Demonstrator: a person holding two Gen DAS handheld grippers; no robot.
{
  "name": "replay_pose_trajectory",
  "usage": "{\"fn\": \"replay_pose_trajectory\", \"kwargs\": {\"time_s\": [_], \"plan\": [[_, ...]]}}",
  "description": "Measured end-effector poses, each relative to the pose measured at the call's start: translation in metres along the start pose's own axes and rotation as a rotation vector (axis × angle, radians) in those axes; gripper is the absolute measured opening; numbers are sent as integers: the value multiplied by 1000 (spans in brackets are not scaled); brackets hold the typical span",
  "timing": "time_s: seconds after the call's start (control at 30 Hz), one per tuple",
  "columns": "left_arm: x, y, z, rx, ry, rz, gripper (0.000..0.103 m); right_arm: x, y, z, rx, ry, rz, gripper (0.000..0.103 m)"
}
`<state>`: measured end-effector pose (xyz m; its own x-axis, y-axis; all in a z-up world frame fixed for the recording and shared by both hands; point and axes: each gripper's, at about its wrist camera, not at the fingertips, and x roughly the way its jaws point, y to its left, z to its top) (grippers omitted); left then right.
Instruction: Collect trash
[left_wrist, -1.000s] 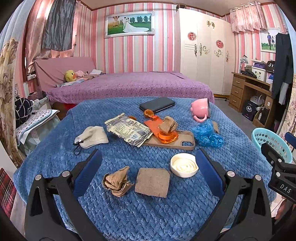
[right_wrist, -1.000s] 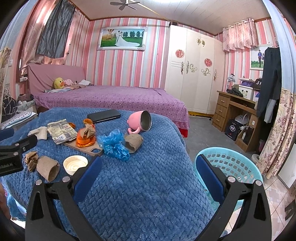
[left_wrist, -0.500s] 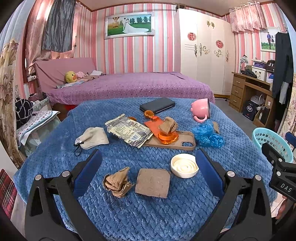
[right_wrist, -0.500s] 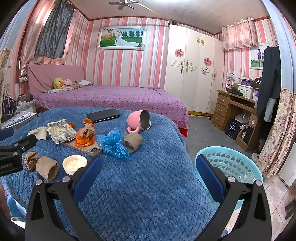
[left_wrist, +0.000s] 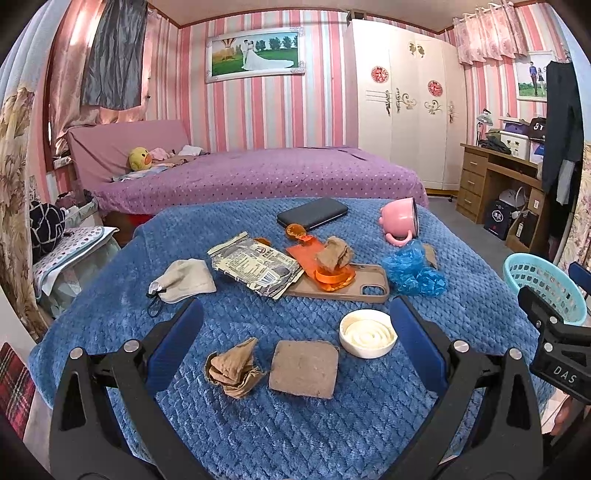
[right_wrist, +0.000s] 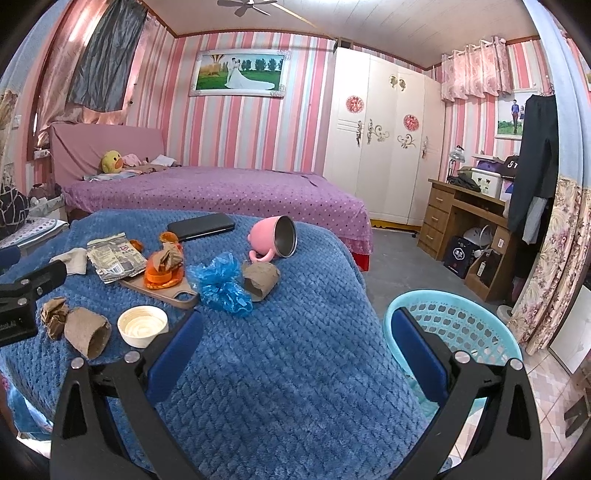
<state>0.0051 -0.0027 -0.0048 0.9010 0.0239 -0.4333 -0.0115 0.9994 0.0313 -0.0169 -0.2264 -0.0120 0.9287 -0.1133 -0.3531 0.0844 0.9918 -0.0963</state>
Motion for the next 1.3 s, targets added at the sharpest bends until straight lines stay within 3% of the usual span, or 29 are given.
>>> {"fn": "replay_pose_trajectory", "kwargs": {"time_s": [0.4,0.67,0.87,1.03,1.13,1.3], "plan": [[2,6,5,3,6,-32,98,10,-12,16,39,34,5,99],[4,31,13,-33,2,-16,98,12,12,38,6,-29,58,99],[11,59,5,-61,42,-10,98,32,29,28,30,-11,134,99],[16,85,-10,-73,92,15,98,44,38,10,-19,53,104,99],[22,102,-21,-106,141,-1,98,39,41,4,-58,35,68,99],[34,115,-38,-121,206,-18,98,45,30,-1,-23,88,70,99]]}}
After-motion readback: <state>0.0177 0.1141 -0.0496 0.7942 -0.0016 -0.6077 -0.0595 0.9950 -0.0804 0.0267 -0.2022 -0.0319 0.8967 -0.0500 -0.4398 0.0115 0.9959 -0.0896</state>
